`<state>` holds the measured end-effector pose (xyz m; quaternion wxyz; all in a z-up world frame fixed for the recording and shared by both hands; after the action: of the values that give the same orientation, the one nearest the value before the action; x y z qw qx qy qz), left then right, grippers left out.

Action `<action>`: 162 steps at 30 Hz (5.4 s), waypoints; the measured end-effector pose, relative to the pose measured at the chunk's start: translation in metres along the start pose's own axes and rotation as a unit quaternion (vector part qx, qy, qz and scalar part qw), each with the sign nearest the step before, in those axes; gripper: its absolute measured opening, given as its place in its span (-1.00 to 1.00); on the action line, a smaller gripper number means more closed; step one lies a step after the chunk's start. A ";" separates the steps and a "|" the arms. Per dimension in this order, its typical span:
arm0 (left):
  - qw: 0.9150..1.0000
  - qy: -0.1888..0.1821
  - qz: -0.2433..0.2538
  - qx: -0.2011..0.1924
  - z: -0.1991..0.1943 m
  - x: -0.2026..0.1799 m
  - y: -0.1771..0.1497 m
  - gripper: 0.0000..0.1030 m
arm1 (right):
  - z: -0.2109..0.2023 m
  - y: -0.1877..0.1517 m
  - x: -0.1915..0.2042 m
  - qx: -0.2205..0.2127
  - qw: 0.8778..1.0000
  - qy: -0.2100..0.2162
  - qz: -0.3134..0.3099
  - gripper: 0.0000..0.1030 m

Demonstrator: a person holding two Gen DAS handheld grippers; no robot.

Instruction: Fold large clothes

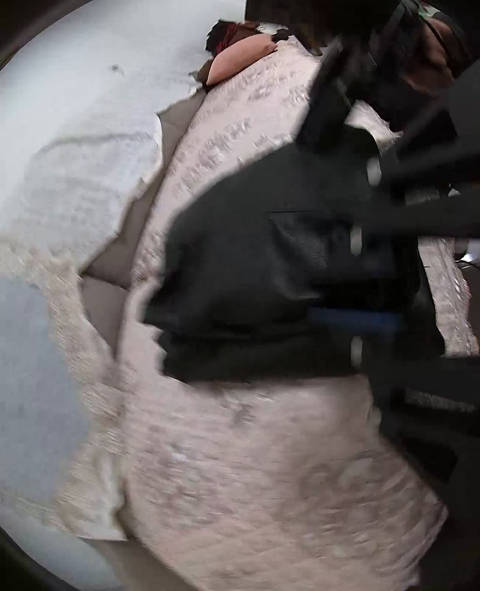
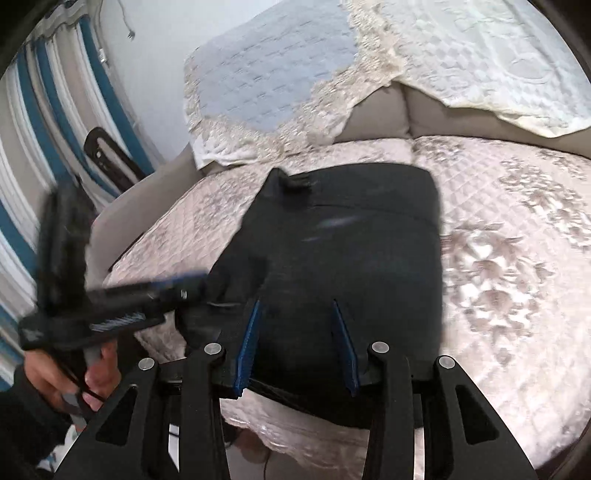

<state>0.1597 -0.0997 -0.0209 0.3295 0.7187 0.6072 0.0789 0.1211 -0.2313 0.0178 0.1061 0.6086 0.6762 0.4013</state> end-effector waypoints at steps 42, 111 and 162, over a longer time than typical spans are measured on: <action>0.993 0.070 -0.064 -0.065 0.086 0.019 0.075 -0.85 | 0.069 0.046 -0.081 -0.006 0.996 -0.077 0.047 -0.26; 0.998 0.033 0.029 -0.050 -0.029 0.006 0.004 -0.20 | 0.009 -0.012 -0.026 0.042 0.998 -0.048 -0.009 -0.28; 0.999 0.009 -0.043 0.011 0.042 0.028 0.028 0.64 | 0.055 -0.002 -0.092 0.072 0.982 0.055 0.168 0.33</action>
<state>0.2112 -0.0913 -0.0448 0.3188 0.6948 0.6414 0.0647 0.1758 -0.2920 -0.0516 -0.0447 0.6966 0.5964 0.3963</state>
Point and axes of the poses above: each gripper's, at about its wrist camera, not at the fingertips, and z roughly the way its jaws point, x to its left, y to its top, the point moved 9 cm from there along z, roughly the way its jaws point, and after that the axes turned 1 degree about -x, right-handed, at the moved point
